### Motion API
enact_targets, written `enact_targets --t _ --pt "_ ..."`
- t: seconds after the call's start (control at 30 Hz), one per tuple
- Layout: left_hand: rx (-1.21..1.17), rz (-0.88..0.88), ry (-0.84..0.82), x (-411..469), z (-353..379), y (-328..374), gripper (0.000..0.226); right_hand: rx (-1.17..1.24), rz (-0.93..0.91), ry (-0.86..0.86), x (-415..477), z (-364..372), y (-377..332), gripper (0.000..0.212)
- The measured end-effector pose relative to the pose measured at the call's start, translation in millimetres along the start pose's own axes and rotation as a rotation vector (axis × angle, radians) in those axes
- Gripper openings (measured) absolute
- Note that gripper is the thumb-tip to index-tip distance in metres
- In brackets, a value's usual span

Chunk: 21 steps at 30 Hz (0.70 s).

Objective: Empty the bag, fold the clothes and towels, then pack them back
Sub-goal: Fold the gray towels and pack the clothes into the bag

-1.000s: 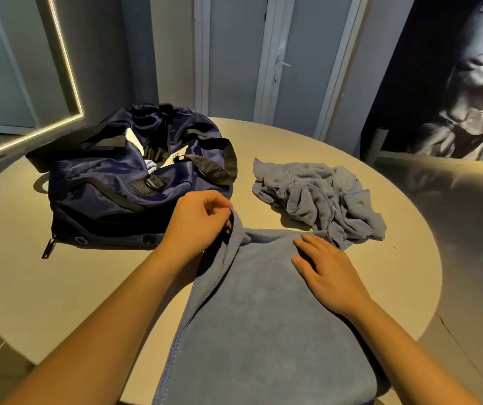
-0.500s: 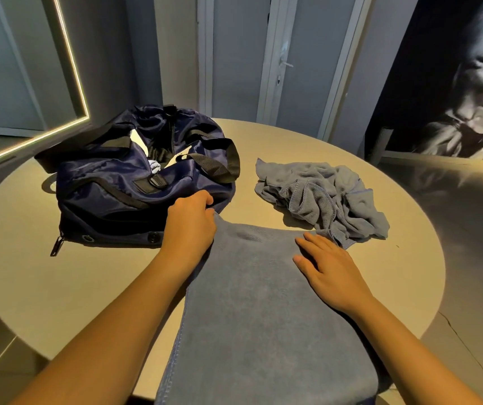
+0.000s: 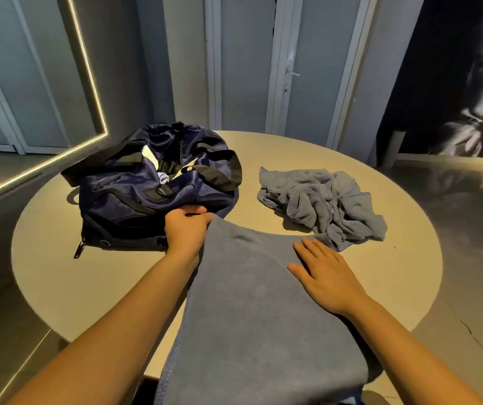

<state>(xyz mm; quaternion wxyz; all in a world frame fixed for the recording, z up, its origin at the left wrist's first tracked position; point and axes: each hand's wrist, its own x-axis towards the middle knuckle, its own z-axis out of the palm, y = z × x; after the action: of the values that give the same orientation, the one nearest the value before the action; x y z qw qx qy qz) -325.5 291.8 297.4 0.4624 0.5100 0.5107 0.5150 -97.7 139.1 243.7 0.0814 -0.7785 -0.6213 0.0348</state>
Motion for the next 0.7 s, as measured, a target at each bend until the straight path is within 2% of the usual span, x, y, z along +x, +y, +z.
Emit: enact_targets --t 0.1,0.17,0.23,0.33,0.4,0.47,0.53,0.63,0.7 --pt "-0.180 -0.108 0.085 -6.4 -2.7 2.0 0.010 -0.007 -0.019 -0.005 -7.0 0.9 4.6 0.094" --pt "-0.153 -0.109 0.103 -7.0 -4.3 0.4 0.015 -0.002 0.006 -0.013 -10.0 1.4 6.8 0.097" --pt "-0.065 -0.053 0.030 -12.8 -3.1 -1.9 0.021 -0.013 0.042 -0.012 -11.2 1.4 6.9 0.093" --pt "0.242 0.248 -0.173 -32.1 3.2 -10.1 0.023 -0.035 0.090 -0.025 -10.1 0.0 3.9 0.080" --pt "0.534 0.466 -0.405 -45.7 7.0 -14.2 0.026 -0.033 0.114 -0.033 -9.0 0.1 1.9 0.078" --pt "0.990 0.599 -0.622 -50.6 8.7 -21.7 0.059 -0.025 0.134 -0.036 -8.4 0.0 1.3 0.080" --pt "1.261 0.576 -0.739 -49.5 6.0 -30.2 0.083 -0.017 0.147 -0.032 -9.3 -0.4 2.5 0.085" --pt "1.287 0.487 -0.778 -47.9 -2.9 -39.5 0.090 -0.005 0.149 -0.016 -7.2 -2.3 8.2 0.094" --pt "1.286 0.463 -0.750 -51.9 -6.3 -40.1 0.096 -0.015 0.137 0.002 -2.6 -2.3 13.1 0.088"
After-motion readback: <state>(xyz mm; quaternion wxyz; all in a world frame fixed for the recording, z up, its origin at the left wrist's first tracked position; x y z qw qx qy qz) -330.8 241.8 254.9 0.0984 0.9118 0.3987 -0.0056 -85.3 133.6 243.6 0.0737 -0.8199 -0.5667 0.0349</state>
